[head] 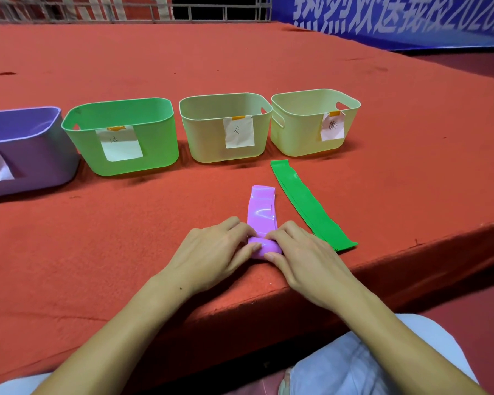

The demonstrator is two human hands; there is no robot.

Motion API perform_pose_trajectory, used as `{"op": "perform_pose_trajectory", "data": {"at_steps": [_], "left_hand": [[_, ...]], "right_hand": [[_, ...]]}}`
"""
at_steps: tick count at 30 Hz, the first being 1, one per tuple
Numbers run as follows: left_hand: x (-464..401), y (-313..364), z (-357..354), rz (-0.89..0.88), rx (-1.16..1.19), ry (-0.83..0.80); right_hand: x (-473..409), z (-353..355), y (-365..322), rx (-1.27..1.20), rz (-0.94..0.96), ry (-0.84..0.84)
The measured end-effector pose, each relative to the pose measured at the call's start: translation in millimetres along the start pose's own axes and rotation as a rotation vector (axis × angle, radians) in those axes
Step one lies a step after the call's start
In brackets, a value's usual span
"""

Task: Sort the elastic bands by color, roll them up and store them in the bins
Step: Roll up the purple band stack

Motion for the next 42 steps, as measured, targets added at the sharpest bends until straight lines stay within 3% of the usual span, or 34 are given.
{"op": "perform_pose_trajectory", "data": {"at_steps": [4,8,22,27,29,32,38,42], "left_hand": [[2.4,-1.7,19.2,-0.031,0.086,0.173],[3.4,0.9,14.4,-0.052,0.174,0.143],[-7.3,-16.4,-2.9,-0.075,0.076,0.112],[-15.3,-25.5,1.6,-0.016,0.270,0.115],[-24.9,-35.5,11.9,0.027,0.442,0.198],[-57.7,-53.8,23.0,0.113,0.476,0.358],[-143.7,-65.0,-11.4,0.250,0.317,0.147],[-159.3,-65.4,-21.0,0.260,0.340,0.162]], "right_hand": [[-1.4,-1.0,-0.2,0.002,-0.008,0.003],[-0.4,0.4,-0.2,-0.013,-0.029,0.024],[-0.6,1.8,-0.8,-0.093,-0.052,0.061],[-11.2,-0.5,6.9,-0.149,-0.083,0.108],[-11.6,-1.1,8.1,-0.148,-0.081,0.113],[-11.9,0.1,8.2,-0.141,-0.076,0.146],[-14.5,-1.6,6.3,-0.119,-0.056,0.157],[-17.2,-4.6,10.0,-0.128,-0.057,0.136]]}}
Point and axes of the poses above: each hand's wrist, its own x-axis away from the middle knuckle, its own z-axis out of the back of the hand, y = z × x, the point moved 8 cm from there along -x, towards the middle knuckle, and after that the axes turned 1 degree about -y, right-handed, at the moved point
